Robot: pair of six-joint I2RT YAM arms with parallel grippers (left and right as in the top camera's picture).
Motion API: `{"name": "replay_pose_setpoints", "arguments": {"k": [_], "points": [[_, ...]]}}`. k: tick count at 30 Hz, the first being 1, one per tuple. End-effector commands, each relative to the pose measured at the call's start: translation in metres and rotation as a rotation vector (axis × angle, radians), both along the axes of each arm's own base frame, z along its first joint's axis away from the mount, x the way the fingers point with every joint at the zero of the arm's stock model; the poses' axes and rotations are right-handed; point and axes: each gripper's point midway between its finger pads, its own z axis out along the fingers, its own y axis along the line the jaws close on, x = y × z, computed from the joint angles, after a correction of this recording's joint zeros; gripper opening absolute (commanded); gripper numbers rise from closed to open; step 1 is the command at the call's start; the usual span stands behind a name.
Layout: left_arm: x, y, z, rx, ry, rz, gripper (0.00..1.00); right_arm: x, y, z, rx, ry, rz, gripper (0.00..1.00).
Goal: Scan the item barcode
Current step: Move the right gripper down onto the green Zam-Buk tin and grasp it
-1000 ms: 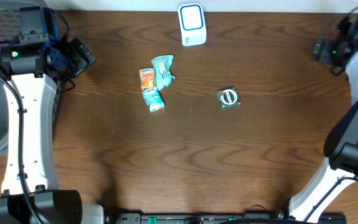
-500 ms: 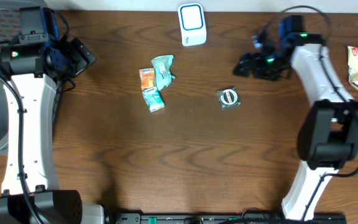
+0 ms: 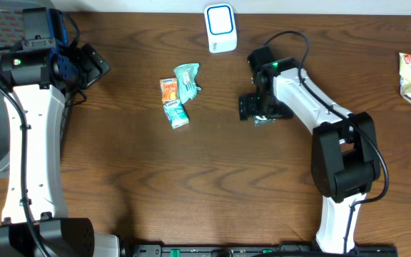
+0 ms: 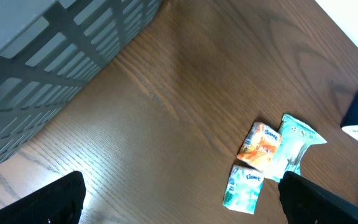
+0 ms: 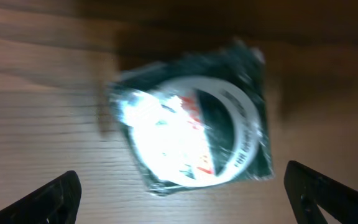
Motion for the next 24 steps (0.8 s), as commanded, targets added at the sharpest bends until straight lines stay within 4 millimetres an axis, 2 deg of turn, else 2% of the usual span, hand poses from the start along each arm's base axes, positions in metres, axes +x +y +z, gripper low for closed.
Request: {"name": "replay_pose_setpoints", "arguments": {"k": [1,4,6,10,15,19,20,21,24], "points": [[-0.002,0.002,0.003,0.004,-0.005,0.011,0.98,-0.007,-0.014,-0.007,-0.091,0.004,-0.103,0.97],[-0.002,0.002,0.003,0.004,-0.005,0.011,0.98,-0.009,-0.016,-0.008,-0.096,0.014,-0.110,0.86],[-0.002,0.002,0.003,0.004,-0.005,0.011,0.98,-0.008,-0.016,-0.008,-0.097,0.006,-0.110,0.83],[-0.002,0.002,0.003,0.004,-0.005,0.011,0.98,0.005,-0.019,-0.008,-0.122,-0.047,-0.069,0.87],[-0.002,0.002,0.003,0.004,-0.005,0.011,0.98,0.021,-0.017,-0.007,-0.122,-0.079,0.236,0.97],[-0.002,0.002,0.003,0.004,-0.005,0.011,0.98,0.029,-0.035,-0.007,-0.121,-0.094,0.181,0.91],[-0.002,0.002,0.003,0.004,-0.005,0.011,0.98,0.040,-0.047,-0.005,-0.112,-0.128,0.079,0.87],[-0.002,0.002,0.003,0.004,-0.005,0.011,0.98,0.044,-0.049,-0.002,-0.088,-0.137,0.018,0.85],[-0.002,0.002,0.003,0.004,-0.005,0.011,0.98,0.048,-0.035,0.012,0.092,-0.114,-0.080,0.85]]}}
